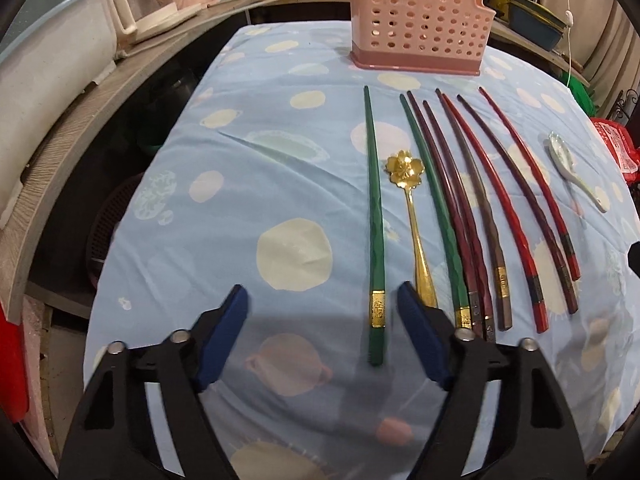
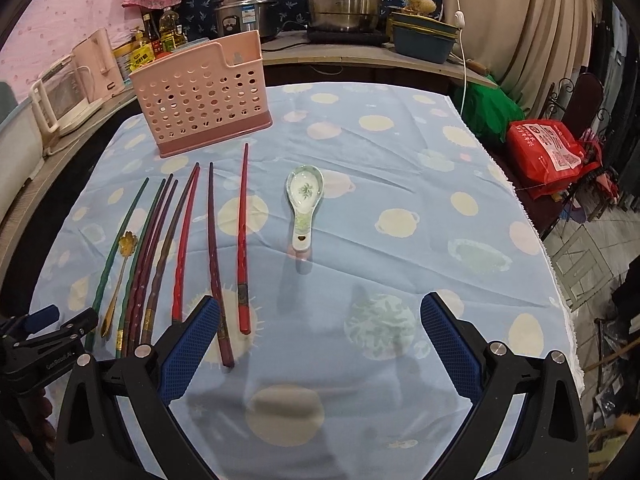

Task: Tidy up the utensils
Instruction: 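Grasp a green chopstick with the left tool while the right tool grasps the white ceramic spoon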

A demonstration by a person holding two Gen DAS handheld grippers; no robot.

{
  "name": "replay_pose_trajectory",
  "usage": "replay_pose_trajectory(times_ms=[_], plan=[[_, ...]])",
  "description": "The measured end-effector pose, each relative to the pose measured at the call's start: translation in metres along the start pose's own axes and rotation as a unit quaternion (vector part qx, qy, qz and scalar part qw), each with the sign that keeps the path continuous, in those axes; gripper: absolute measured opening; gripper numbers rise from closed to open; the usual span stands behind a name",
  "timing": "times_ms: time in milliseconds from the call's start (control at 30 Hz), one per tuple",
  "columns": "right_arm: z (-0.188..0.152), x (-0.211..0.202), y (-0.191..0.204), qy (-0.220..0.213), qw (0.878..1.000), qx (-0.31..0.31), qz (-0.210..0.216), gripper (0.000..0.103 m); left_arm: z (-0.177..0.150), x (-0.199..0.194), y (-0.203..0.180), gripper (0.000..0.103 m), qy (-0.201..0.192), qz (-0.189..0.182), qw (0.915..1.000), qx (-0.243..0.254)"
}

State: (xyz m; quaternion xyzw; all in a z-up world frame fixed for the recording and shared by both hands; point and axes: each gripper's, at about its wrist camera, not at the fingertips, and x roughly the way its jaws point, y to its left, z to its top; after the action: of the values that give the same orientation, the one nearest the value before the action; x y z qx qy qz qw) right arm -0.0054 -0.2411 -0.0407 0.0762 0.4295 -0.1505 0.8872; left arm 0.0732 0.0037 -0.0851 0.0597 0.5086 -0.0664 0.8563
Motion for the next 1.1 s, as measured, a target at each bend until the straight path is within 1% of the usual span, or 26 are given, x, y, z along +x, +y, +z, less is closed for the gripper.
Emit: replay_pose_trajectory(times_ms=[33, 100, 133, 167, 200, 233, 267, 333, 367, 400, 433, 467, 533, 567, 633, 667, 733, 767, 833, 1033, 1100], plan=[[0.002, 0.003, -0.002, 0.001, 1.000, 0.001, 0.000, 0.096, 0.000, 0.002, 0.000, 0.060, 0.004, -0.005, 1.0000, 0.000], [0.004, 0.007, -0.004, 0.003, 1.000, 0.005, -0.001, 0.095, 0.000, 0.004, -0.002, 0.056, 0.007, -0.012, 0.9999, 0.002], [0.005, 0.009, -0.005, 0.005, 1.000, 0.006, -0.001, 0.092, 0.000, 0.003, -0.003, 0.051, 0.006, -0.017, 0.9998, 0.005], [0.006, 0.011, -0.005, 0.006, 1.000, 0.007, 0.000, 0.091, 0.000, 0.003, -0.004, 0.048, 0.007, -0.021, 0.9997, 0.009], [0.006, 0.013, -0.006, 0.008, 1.000, 0.007, 0.001, 0.089, -0.001, 0.002, -0.005, 0.041, 0.007, -0.024, 0.9996, 0.012], [0.007, 0.016, -0.006, 0.010, 1.000, 0.008, 0.002, 0.086, -0.001, 0.001, -0.006, 0.034, 0.008, -0.029, 0.9995, 0.014], [0.008, 0.018, -0.007, 0.012, 1.000, 0.008, 0.003, 0.084, -0.001, 0.001, -0.007, 0.031, 0.010, -0.036, 0.9992, 0.015], [0.010, 0.022, -0.007, 0.015, 1.000, 0.010, 0.008, 0.078, -0.002, -0.001, -0.008, 0.019, 0.012, -0.044, 0.9988, 0.019], [0.012, 0.023, -0.007, 0.016, 1.000, 0.011, 0.011, 0.076, -0.002, -0.001, -0.009, 0.016, 0.014, -0.048, 0.9985, 0.021], [0.014, 0.025, -0.007, 0.017, 1.000, 0.013, 0.014, 0.072, -0.002, -0.002, -0.009, 0.011, 0.016, -0.052, 0.9983, 0.021], [0.017, 0.026, -0.008, 0.016, 1.000, 0.014, 0.019, 0.069, -0.003, -0.002, -0.009, 0.007, 0.018, -0.058, 0.9979, 0.021], [0.020, 0.029, -0.008, 0.016, 0.999, 0.016, 0.022, 0.067, -0.004, -0.003, -0.009, 0.007, 0.019, -0.061, 0.9977, 0.021], [0.028, 0.033, -0.010, 0.017, 0.999, 0.026, 0.034, 0.059, -0.005, -0.003, -0.008, 0.007, 0.021, -0.065, 0.9975, 0.020], [0.033, 0.035, -0.012, 0.018, 0.998, 0.035, 0.041, 0.057, -0.005, -0.003, -0.008, 0.007, 0.022, -0.065, 0.9974, 0.018], [0.042, 0.042, -0.016, 0.018, 0.997, 0.049, 0.052, 0.048, -0.005, -0.003, -0.008, 0.007, 0.023, -0.067, 0.9974, 0.017], [0.046, 0.046, -0.016, 0.019, 0.997, 0.052, 0.052, 0.045, -0.005, -0.003, -0.008, 0.007, 0.023, -0.066, 0.9974, 0.017], [0.053, 0.056, -0.017, 0.022, 0.997, 0.055, 0.052, 0.037, -0.005, -0.003, -0.008, 0.007, 0.024, -0.066, 0.9974, 0.017], [0.054, 0.060, -0.016, 0.025, 0.997, 0.056, 0.053, 0.035, -0.005, -0.003, -0.008, 0.007, 0.024, -0.066, 0.9974, 0.017], [0.054, 0.070, -0.016, 0.036, 0.996, 0.058, 0.057, 0.026, -0.005, -0.002, -0.008, 0.007, 0.024, -0.066, 0.9974, 0.016], [0.044, 0.086, -0.016, 0.061, 0.993, 0.064, 0.074, 0.018, -0.005, -0.002, -0.007, 0.007, 0.025, -0.066, 0.9973, 0.016], [0.040, 0.086, -0.015, 0.059, 0.993, 0.067, 0.082, 0.018, -0.005, -0.002, -0.007, 0.007, 0.025, -0.066, 0.9974, 0.016]])
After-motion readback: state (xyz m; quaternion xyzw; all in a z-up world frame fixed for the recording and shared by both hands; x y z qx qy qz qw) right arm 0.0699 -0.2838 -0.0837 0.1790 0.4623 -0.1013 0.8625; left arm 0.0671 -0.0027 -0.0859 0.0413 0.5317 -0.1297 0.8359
